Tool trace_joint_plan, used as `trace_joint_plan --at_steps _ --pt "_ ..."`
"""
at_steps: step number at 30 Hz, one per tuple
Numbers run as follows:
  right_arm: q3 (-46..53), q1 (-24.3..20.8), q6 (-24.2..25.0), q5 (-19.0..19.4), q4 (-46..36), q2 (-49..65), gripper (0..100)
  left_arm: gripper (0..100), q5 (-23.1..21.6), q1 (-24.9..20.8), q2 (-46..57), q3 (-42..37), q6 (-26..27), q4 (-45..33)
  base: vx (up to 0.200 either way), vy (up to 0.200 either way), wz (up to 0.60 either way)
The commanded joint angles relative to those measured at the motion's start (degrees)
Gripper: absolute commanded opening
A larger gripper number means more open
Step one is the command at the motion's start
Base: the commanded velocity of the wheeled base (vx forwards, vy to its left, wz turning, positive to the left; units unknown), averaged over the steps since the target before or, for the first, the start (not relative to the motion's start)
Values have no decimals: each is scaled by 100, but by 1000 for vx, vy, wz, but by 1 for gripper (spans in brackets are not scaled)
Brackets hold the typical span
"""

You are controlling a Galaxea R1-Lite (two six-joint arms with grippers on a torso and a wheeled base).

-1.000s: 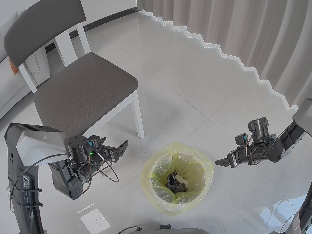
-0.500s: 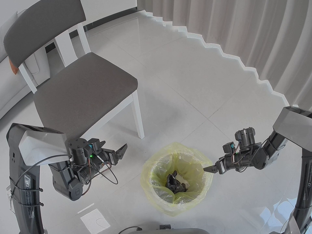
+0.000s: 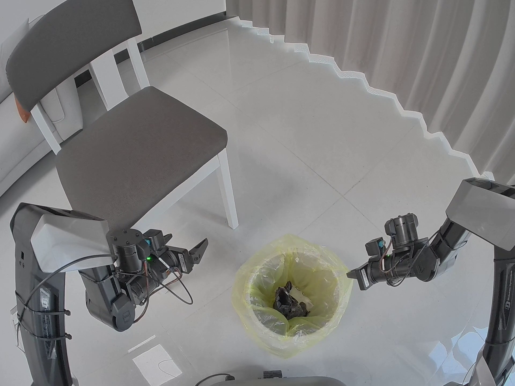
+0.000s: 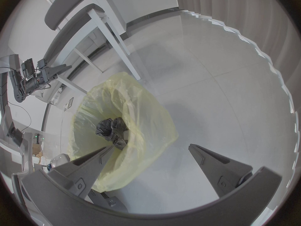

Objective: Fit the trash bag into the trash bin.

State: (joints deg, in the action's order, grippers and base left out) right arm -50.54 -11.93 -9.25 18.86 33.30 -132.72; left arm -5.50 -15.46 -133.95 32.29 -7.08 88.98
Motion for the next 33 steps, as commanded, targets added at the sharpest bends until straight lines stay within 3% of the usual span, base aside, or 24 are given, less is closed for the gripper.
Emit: trace_joint_plan --at_steps 1,16,23,24,33 --pt "-8 -2 2 4 1 9 0 100 -4 8 9 -12 -4 102 0 0 0" --pt "-553 16 -15 -31 -87 -843 0 100 5 34 -8 -4 -4 102 0 0 0" --pt "-1582 16 -59 -31 -1186 -1098 0 100 5 78 0 40 14 102 0 0 0" --pt "-2030 16 -68 -31 -1661 -1195 0 100 5 87 0 67 23 102 0 0 0" --pt "-3322 60 -94 -31 -2882 -1546 0 100 5 69 -8 128 14 102 0 0 0"
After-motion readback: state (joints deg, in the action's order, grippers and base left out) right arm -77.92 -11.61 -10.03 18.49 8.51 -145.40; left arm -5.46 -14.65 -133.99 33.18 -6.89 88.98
